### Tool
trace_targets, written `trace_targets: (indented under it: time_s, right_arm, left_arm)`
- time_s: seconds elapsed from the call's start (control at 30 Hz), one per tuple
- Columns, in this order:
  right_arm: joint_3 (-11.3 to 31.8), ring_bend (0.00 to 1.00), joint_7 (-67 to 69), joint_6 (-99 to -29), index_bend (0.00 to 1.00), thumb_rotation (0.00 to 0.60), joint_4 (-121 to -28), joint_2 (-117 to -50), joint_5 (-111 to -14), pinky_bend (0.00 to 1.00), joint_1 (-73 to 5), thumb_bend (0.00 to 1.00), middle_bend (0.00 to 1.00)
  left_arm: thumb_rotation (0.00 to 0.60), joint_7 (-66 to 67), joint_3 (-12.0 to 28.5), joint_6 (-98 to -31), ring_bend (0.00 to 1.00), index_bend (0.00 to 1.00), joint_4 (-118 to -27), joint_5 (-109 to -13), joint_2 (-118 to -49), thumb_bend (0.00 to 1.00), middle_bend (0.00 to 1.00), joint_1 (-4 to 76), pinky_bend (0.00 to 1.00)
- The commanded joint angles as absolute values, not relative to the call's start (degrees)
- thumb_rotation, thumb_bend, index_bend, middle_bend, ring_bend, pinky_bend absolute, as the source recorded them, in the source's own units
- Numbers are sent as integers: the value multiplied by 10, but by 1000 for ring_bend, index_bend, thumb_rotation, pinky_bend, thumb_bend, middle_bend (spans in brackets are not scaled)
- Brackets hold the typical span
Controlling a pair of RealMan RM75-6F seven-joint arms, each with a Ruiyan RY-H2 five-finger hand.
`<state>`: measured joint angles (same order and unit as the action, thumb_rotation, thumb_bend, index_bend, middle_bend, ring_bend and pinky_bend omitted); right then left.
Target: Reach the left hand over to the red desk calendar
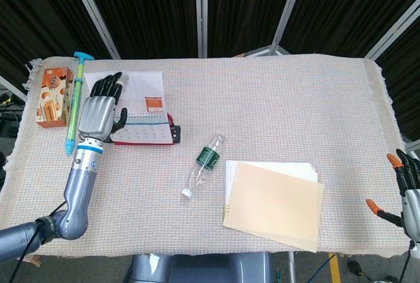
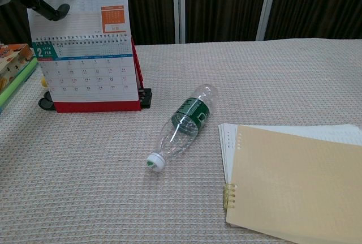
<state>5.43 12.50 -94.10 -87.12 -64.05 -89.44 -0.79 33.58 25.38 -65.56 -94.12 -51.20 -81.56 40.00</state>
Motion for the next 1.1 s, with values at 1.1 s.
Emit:
trace_targets:
  time_s: [1.1]
  right_arm:
    - [54, 0, 132, -983, 67, 600, -867, -647, -924, 0, 2, 69, 0]
  left_arm:
    - [600, 363, 164, -492, 35, 0, -968, -274, -681, 264, 0, 519, 92]
